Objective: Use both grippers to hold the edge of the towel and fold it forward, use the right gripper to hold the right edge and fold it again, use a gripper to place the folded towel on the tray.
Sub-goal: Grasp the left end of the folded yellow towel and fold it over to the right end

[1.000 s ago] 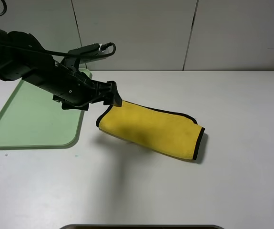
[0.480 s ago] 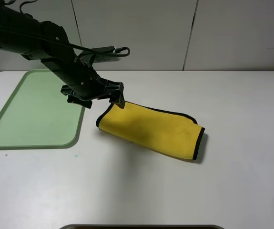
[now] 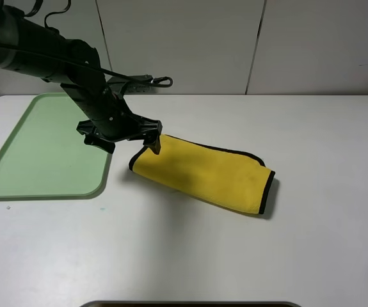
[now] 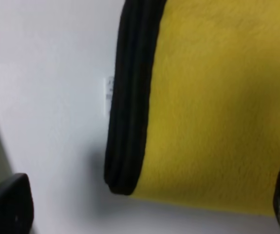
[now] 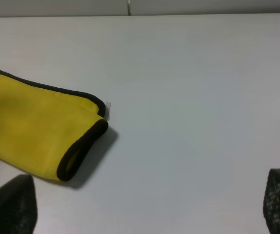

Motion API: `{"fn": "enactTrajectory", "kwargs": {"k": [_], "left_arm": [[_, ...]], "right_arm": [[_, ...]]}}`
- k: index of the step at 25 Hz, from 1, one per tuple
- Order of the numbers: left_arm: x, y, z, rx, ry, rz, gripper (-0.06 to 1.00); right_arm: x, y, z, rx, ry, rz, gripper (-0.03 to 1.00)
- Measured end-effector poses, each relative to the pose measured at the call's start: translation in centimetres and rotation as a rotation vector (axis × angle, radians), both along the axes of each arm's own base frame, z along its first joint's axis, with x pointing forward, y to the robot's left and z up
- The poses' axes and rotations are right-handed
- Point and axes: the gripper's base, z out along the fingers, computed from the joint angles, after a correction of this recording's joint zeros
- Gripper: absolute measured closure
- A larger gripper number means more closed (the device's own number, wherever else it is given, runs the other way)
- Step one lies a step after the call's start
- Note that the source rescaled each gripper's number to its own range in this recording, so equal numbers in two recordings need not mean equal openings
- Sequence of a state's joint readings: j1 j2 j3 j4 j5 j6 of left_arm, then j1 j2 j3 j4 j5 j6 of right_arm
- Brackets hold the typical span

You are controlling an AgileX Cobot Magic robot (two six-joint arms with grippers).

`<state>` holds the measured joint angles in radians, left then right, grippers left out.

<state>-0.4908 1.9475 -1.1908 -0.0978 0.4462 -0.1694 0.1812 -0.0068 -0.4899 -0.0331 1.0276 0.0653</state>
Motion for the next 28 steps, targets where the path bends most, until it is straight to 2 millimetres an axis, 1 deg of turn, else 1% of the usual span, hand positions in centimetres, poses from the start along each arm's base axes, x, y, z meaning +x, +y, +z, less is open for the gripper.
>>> {"fn": "enactTrajectory", "kwargs": {"k": [14,28], "left_arm": [[0.24,0.43,-0.02,0.064,-0.039,-0.054,-0.05],[0.94,0.09,0.27,0.025,-0.122,-0.048,-0.05]], "right_arm": [[0.00,0.00,0.00,0.000,0.000,0.000,-0.03],[0.00,0.00,0.00,0.000,0.000,0.000,-0.03]]}}
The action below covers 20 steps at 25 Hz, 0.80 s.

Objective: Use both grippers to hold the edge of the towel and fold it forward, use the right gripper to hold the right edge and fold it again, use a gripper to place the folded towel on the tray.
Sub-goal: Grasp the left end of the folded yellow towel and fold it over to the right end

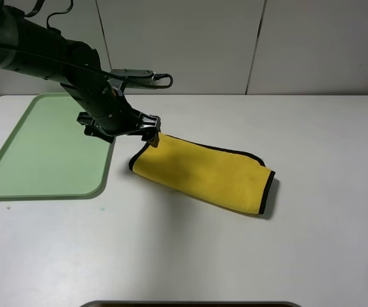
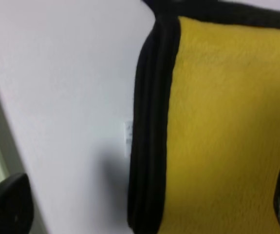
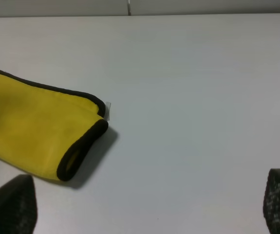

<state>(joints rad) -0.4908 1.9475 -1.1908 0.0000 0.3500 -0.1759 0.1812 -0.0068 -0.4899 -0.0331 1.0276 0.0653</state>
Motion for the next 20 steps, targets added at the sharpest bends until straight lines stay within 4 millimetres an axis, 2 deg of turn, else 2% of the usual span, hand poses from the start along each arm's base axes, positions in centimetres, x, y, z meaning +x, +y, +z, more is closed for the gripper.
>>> {"fn": "enactTrajectory", "kwargs": {"k": [6,11,17,20], "left_arm": [[0.3,-0.2,0.0,-0.008,-0.015,0.001,-0.05],[1.6,-0.9,-0.8,0.034,0.027,-0.048,-0.05],[2.7,-1.5,-0.8,0.043,0.003,-0.094,-0.05],[2.6,-1.6,-1.6,0.043,0.024,-0.117,-0.05]], "right_arm": [[0.0,0.0,0.0,0.000,0.000,0.000,-0.03],[0.0,0.0,0.0,0.000,0.000,0.000,-0.03],[0.0,0.0,0.0,0.000,0.000,0.000,-0.03],[0.0,0.0,0.0,0.000,0.000,0.000,-0.03]]}}
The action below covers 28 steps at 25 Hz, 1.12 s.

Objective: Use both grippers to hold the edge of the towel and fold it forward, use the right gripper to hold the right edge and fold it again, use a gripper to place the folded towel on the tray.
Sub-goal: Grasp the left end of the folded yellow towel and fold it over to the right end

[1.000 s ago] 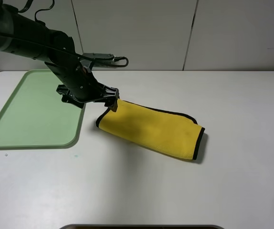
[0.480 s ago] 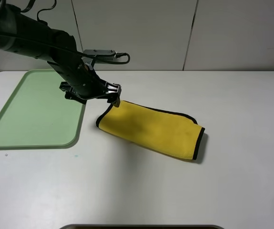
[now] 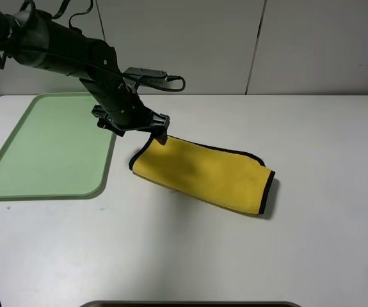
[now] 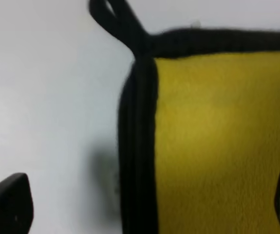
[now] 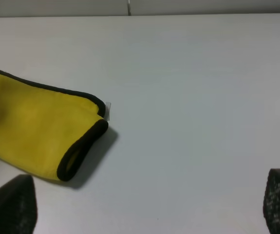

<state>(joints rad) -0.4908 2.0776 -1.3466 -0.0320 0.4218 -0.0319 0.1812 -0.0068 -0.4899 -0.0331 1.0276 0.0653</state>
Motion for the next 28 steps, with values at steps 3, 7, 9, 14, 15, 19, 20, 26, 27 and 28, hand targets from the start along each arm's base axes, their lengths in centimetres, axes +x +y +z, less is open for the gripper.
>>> {"fn": "enactTrajectory", "kwargs": {"k": [3,7,9,14,15,19,20,26,27,28], "left_arm": [[-0.1,-0.3,-1.2,-0.014,0.035,-0.032,-0.06],[-0.2,-0.7,-2.4,-0.037,0.069,-0.062,-0.05],[-0.2,-0.8,-3.3,-0.036,0.088,-0.066,-0.05],[0.1,-1.0,-4.0,-0.033,0.093,-0.071,-0.05],[0.1,-1.0,-3.9,-0.034,0.090,-0.072,-0.05],[0.2,-1.0,-4.1,-0.036,0.080,-0.069,-0.02],[0.2,-1.0,-4.1,-0.037,0.078,-0.069,0.01],[0.3,-1.1,-4.2,-0.040,0.075,-0.066,0.31],[0.3,-1.1,-4.2,-0.041,0.075,-0.066,0.37],[0.3,-1.1,-4.2,-0.042,0.077,-0.064,0.44]], "right_arm": [[0.0,0.0,0.0,0.000,0.000,0.000,-0.03],[0.0,0.0,0.0,0.000,0.000,0.000,-0.03],[0.0,0.0,0.0,0.000,0.000,0.000,-0.03],[0.0,0.0,0.0,0.000,0.000,0.000,-0.03],[0.0,0.0,0.0,0.000,0.000,0.000,-0.03],[0.0,0.0,0.0,0.000,0.000,0.000,-0.03],[0.0,0.0,0.0,0.000,0.000,0.000,-0.03],[0.0,0.0,0.0,0.000,0.000,0.000,-0.03],[0.0,0.0,0.0,0.000,0.000,0.000,-0.03],[0.0,0.0,0.0,0.000,0.000,0.000,-0.03]]}}
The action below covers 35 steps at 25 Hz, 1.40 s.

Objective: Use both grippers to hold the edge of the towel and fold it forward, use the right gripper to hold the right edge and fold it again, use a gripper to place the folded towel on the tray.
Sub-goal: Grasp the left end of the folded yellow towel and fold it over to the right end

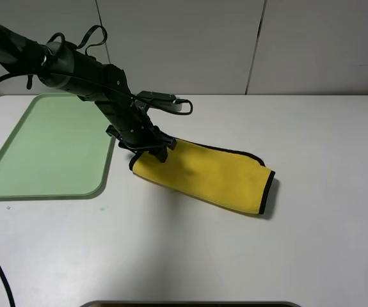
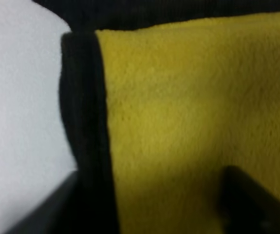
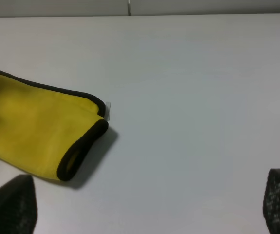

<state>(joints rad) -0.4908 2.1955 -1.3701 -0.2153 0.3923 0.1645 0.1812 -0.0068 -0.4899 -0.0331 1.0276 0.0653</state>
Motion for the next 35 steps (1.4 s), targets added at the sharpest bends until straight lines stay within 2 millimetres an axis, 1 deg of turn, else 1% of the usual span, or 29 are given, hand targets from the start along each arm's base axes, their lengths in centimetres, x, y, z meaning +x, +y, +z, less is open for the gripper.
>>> {"fn": "enactTrajectory", "kwargs": {"k": [5,9,11,17,20,25,29,31,32,33,35], "left_arm": [[0.0,0.0,0.0,-0.005,0.007,0.006,0.73],[-0.1,-0.1,0.0,-0.009,0.009,0.010,0.88],[-0.1,-0.1,0.0,-0.009,0.009,0.009,0.89],[-0.2,-0.1,-0.1,-0.006,0.020,0.007,0.89],[-0.3,0.1,0.6,0.000,0.035,0.001,0.89],[-0.4,1.3,3.7,0.013,0.019,-0.015,0.89],[-0.5,2.9,6.5,0.059,0.001,-0.039,0.89],[-0.7,3.7,7.6,0.088,-0.001,-0.051,0.89],[-0.8,4.1,8.4,0.111,-0.011,-0.062,0.89],[-1.0,5.0,9.4,0.153,-0.019,-0.072,0.89],[-1.2,5.6,10.4,0.193,-0.030,-0.084,0.89]], "right_arm": [[0.0,0.0,0.0,0.000,0.000,0.000,-0.03],[0.0,0.0,0.0,0.000,0.000,0.000,-0.03],[0.0,0.0,0.0,0.000,0.000,0.000,-0.03],[0.0,0.0,0.0,0.001,0.000,0.000,-0.03],[0.0,0.0,0.0,0.001,0.000,0.000,-0.03],[0.0,0.0,0.0,0.001,0.000,0.000,-0.03],[0.0,0.0,0.0,0.001,0.000,0.000,-0.03],[0.0,0.0,0.0,0.002,0.000,0.001,-0.03],[0.0,0.0,0.0,0.002,0.000,0.001,-0.03],[0.0,0.0,0.0,0.002,0.000,0.001,-0.03],[0.0,0.0,0.0,0.002,0.000,0.001,-0.03]]}}
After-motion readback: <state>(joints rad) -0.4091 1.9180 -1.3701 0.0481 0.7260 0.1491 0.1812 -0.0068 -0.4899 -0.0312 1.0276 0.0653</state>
